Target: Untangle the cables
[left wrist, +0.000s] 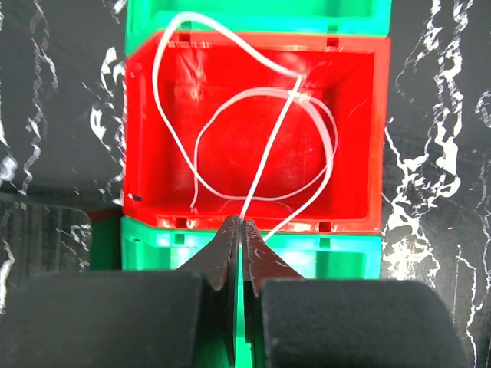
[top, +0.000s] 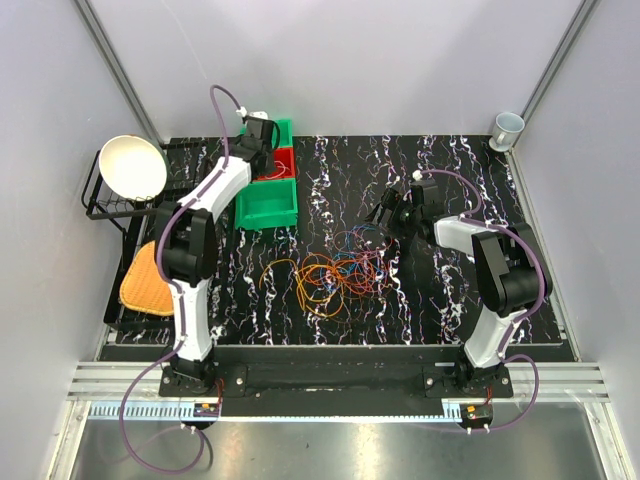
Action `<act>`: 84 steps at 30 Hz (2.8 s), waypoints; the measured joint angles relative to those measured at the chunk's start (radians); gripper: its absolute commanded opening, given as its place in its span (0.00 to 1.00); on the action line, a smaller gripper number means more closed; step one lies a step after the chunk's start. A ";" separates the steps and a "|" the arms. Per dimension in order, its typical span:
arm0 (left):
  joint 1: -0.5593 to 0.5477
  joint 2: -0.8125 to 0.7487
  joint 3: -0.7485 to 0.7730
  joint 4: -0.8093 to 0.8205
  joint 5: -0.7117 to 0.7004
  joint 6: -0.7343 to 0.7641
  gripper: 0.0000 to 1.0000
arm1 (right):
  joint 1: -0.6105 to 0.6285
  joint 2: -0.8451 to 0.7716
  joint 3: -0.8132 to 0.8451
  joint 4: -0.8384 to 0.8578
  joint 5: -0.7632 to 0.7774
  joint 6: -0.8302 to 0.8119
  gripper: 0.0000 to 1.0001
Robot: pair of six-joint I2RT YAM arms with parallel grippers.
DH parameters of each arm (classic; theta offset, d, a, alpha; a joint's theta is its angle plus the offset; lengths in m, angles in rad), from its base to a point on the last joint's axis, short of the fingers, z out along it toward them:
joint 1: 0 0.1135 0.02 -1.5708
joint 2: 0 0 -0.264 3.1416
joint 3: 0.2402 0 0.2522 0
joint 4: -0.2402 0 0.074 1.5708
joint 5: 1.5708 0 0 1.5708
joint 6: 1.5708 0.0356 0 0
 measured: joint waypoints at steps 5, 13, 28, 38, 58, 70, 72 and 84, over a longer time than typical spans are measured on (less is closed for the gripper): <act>-0.027 0.015 -0.005 -0.049 -0.027 -0.061 0.00 | 0.000 0.000 0.002 0.000 -0.003 0.000 0.94; -0.098 0.014 -0.010 -0.090 -0.071 -0.145 0.00 | 0.000 0.011 0.004 0.000 -0.005 0.000 0.94; -0.020 0.014 0.082 -0.204 -0.002 -0.256 0.01 | 0.000 0.013 0.004 0.000 -0.013 0.005 0.94; 0.115 0.036 0.247 -0.251 0.204 -0.341 0.00 | 0.000 0.013 0.004 0.000 -0.024 0.008 0.94; 0.082 -0.011 0.009 -0.236 0.146 -0.461 0.00 | 0.000 0.019 0.013 0.001 -0.037 0.014 0.93; 0.062 -0.129 0.031 -0.244 0.087 -0.460 0.00 | 0.000 0.028 0.013 0.008 -0.058 0.021 0.94; 0.063 -0.129 0.032 -0.261 0.100 -0.461 0.00 | 0.000 0.030 0.013 0.009 -0.058 0.023 0.93; 0.097 0.039 0.257 -0.350 0.247 -0.462 0.00 | 0.000 0.031 0.013 0.023 -0.066 0.026 0.93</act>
